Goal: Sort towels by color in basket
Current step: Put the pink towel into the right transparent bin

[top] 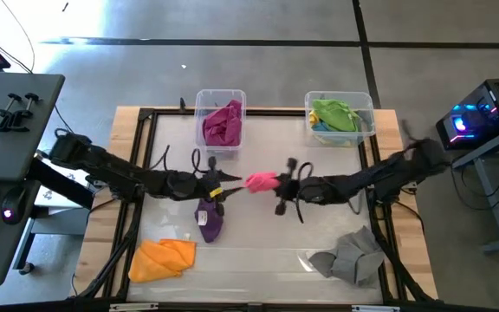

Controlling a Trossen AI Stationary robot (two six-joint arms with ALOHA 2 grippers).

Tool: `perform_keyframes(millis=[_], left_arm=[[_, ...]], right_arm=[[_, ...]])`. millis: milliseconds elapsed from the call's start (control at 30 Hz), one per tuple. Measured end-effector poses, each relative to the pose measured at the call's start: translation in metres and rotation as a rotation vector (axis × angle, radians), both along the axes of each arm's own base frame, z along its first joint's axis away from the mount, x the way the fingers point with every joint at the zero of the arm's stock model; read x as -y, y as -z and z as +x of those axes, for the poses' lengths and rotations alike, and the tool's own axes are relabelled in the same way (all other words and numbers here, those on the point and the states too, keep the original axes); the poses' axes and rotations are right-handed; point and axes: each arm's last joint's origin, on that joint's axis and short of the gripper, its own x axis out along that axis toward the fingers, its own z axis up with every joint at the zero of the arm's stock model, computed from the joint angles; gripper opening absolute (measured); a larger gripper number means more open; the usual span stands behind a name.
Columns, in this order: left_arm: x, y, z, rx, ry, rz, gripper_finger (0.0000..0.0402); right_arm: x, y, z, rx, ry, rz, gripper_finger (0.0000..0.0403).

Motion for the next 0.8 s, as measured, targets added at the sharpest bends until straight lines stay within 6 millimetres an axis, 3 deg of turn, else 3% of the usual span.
perform_keyframes(millis=[100,200,367,533,633,800], left_arm=[[0.001,-0.005,-0.014,-0.056,-0.117,-0.015,0.0121],[0.004,-0.011,-0.024,-0.075,-0.158,0.008,0.0118],[0.007,-0.017,-0.027,-0.054,-0.166,0.073,0.0117],[0.003,-0.021,-0.024,-0.017,-0.181,0.087,0.0117],[0.002,-0.02,-0.022,-0.01,-0.187,0.086,0.0117],[0.0,-0.018,-0.021,-0.015,-0.194,0.079,0.0117]], right_arm=[[0.003,-0.02,-0.025,-0.051,0.159,0.032,0.0034],[0.019,-0.046,-0.056,-0.071,0.273,0.102,0.0024],[0.071,-0.104,-0.109,-0.072,0.565,0.238,0.0013],[0.13,-0.148,-0.146,-0.21,0.886,0.3,0.0024],[0.167,-0.155,-0.153,-0.312,0.949,0.413,0.0026],[0.237,-0.129,-0.156,-0.524,0.916,0.622,0.0024]])
